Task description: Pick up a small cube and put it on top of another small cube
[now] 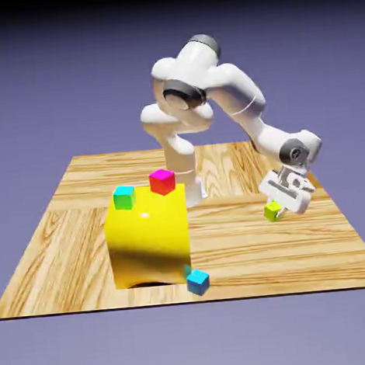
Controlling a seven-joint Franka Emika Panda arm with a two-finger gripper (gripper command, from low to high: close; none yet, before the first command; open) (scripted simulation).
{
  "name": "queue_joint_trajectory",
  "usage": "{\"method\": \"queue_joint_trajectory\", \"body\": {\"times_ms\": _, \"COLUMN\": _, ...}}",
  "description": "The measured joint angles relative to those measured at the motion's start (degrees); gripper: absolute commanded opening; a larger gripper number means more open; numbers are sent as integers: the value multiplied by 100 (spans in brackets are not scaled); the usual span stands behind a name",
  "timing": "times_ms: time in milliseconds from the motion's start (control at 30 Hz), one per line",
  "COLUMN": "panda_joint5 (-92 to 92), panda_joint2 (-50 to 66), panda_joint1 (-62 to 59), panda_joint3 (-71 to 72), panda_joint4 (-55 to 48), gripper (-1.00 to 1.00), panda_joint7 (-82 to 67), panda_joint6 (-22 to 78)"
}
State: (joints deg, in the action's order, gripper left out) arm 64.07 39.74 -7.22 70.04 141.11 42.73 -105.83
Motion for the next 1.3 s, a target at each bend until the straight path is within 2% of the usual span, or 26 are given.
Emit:
{"method": "queue_joint_trajectory", "body": {"times_ms": 100, "panda_joint5": -281, "panda_joint2": -81, "panda_joint1": 127, "panda_joint3": -220, "panda_joint4": -200, "gripper": -100, "panda_joint7": 89, "panda_joint6": -340}}
{"method": "queue_joint_trajectory", "body": {"times_ms": 800, "panda_joint5": -4286, "panda_joint2": -2343, "panda_joint1": -589, "panda_joint3": -4580, "panda_joint4": -2066, "gripper": -100, "panda_joint7": 3819, "panda_joint6": -2091}}
{"method": "queue_joint_trajectory", "body": {"times_ms": 1300, "panda_joint5": -7451, "panda_joint2": -5351, "panda_joint1": -891, "panda_joint3": -7608, "panda_joint4": -346, "gripper": -100, "panda_joint7": 6806, "panda_joint6": -1572}}
